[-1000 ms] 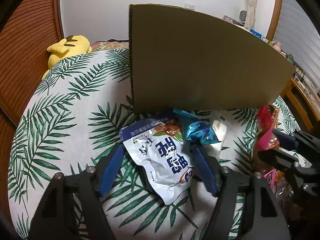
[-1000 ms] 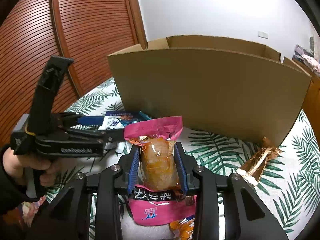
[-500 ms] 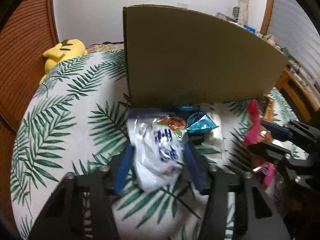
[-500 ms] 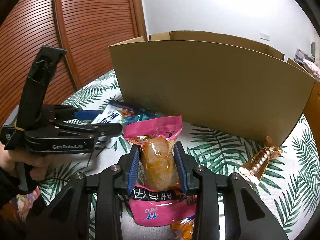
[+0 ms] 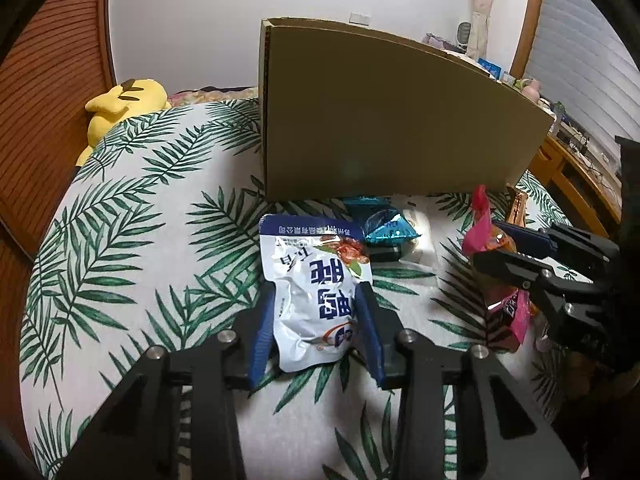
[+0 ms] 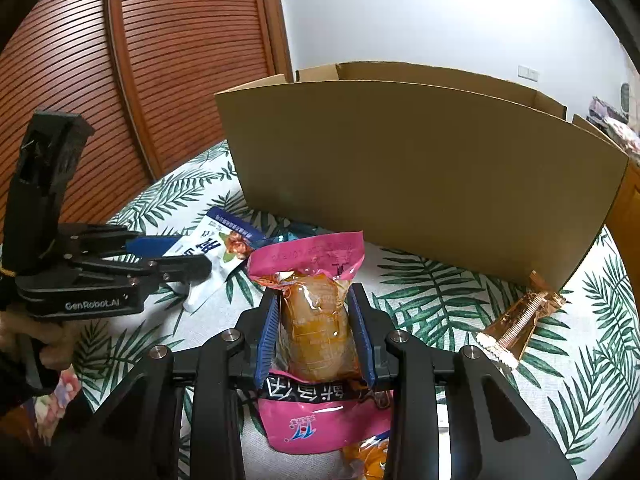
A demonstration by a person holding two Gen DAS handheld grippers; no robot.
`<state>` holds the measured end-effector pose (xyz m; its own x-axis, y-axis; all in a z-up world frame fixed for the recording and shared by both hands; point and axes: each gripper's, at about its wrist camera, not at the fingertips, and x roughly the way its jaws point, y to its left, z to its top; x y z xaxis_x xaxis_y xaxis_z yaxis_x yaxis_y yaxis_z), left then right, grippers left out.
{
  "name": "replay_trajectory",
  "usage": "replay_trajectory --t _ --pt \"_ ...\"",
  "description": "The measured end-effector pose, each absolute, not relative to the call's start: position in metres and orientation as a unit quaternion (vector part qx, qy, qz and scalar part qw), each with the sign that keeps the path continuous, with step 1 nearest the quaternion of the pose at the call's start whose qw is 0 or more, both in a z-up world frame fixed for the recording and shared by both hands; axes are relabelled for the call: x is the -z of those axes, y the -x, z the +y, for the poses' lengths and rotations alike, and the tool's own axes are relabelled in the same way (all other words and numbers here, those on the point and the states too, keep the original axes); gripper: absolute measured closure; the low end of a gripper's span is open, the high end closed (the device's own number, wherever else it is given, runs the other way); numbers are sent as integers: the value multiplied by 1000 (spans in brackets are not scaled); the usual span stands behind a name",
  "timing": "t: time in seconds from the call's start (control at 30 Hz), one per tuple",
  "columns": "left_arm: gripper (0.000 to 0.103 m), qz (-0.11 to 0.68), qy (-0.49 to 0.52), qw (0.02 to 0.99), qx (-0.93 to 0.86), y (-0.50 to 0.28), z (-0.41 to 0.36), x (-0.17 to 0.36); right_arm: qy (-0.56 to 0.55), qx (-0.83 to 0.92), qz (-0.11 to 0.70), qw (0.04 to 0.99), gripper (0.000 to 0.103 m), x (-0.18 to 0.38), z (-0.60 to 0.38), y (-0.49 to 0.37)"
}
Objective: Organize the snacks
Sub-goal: 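Close the left tool on the white duck-gizzard pouch and lift it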
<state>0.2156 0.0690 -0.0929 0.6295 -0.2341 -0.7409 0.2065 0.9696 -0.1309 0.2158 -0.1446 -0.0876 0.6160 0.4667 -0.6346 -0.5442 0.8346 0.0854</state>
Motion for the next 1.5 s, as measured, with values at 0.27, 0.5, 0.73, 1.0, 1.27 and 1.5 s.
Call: replay_trajectory --t 0.27,0.5,0.73,1.0,1.27,1.5 --pt "68 396 10 911 118 -202 69 89 57 -282 335 897 69 87 -144 -215" --pt "76 382 32 916 119 -195 79 83 54 -281 333 898 69 87 -146 -214" --pt "78 381 24 916 120 -195 75 80 52 -280 331 900 70 86 -146 -213" --pt "71 391 -13 915 101 -203 63 83 52 -280 331 899 69 86 -146 -213" --pt "51 422 -35 900 101 -219 58 102 53 -280 331 899 69 86 -146 -213" --pt "56 420 -34 900 113 -219 58 102 53 -281 331 899 69 87 -146 -213"
